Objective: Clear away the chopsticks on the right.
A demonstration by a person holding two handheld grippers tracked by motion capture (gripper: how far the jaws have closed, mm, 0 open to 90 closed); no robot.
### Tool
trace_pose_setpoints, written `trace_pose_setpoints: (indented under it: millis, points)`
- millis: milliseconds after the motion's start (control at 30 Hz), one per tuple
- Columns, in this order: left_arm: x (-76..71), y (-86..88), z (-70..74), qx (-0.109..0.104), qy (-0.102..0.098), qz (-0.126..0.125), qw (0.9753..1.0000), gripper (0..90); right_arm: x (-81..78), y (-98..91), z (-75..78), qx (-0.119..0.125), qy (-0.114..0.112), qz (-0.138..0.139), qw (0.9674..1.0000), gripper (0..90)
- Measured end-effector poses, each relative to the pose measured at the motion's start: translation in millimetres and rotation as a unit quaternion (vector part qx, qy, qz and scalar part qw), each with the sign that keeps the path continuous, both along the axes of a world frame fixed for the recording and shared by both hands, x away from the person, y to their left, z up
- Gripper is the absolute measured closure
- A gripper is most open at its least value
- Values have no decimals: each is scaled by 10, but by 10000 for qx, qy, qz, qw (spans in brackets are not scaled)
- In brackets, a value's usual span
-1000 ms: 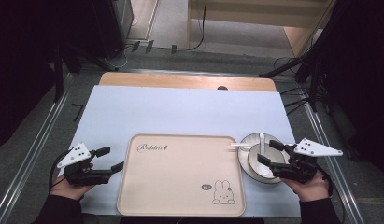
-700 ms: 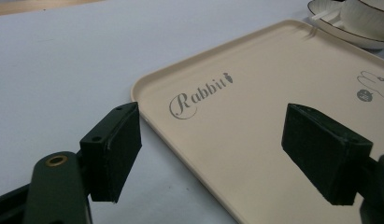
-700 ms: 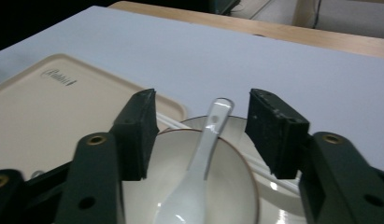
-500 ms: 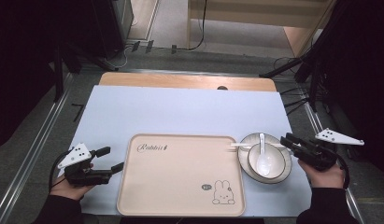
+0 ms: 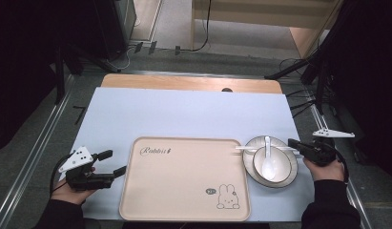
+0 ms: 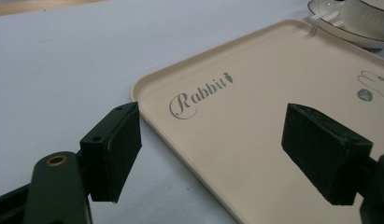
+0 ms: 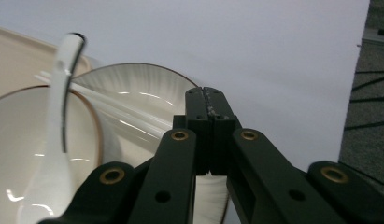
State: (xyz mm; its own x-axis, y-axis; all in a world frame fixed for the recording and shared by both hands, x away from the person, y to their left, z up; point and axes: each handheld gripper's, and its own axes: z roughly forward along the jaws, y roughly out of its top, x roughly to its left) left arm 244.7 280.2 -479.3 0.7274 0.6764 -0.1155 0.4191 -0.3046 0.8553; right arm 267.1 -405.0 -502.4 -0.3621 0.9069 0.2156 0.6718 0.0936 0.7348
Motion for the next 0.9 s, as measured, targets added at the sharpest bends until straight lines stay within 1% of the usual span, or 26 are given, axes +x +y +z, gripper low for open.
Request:
trace_pose_setpoints:
  millis: [67, 100, 200, 367, 400, 533, 567, 667, 733, 800, 900]
  points:
    - [1, 0, -2, 14, 3, -3, 10000, 204, 27, -31, -34, 10, 41, 17, 10000, 900]
    - [1, 0, 0, 43, 13, -2, 10000, 205, 34, -46, -54, 14, 143, 48, 9999, 900]
    - [2, -1, -2, 19, 4, -5, 10000, 205, 39, -42, -95, -30, 215, 43, 9998, 900]
    - [1, -3, -2, 22, 2, -15, 10000, 205, 36, -47, -96, 6, 244, 52, 9997, 900]
    - [0, -3, -1, 23, 5, -16, 10000, 206, 35, -53, -95, 5, 228, 94, 9997, 900]
    - [5, -3, -4, 49, 22, -15, 10000, 206, 44, -56, -104, -5, 224, 83, 9997, 900]
    - [7, -6, -7, 44, 23, -17, 10000, 206, 57, -52, -112, 21, 256, 74, 9996, 900]
    - [1, -7, -2, 46, 15, -14, 10000, 206, 106, -41, -138, -69, 383, 134, 9992, 900]
    - [1, -3, -2, 40, 7, -14, 10000, 206, 101, -39, -137, -90, 383, 137, 9991, 900]
    - [2, 0, -4, 16, 6, 4, 10000, 206, 63, -47, -130, -133, 437, 204, 9987, 900]
    - [1, 1, -1, 55, 13, -8, 10000, 206, 24, -58, -135, -102, 482, 280, 9984, 900]
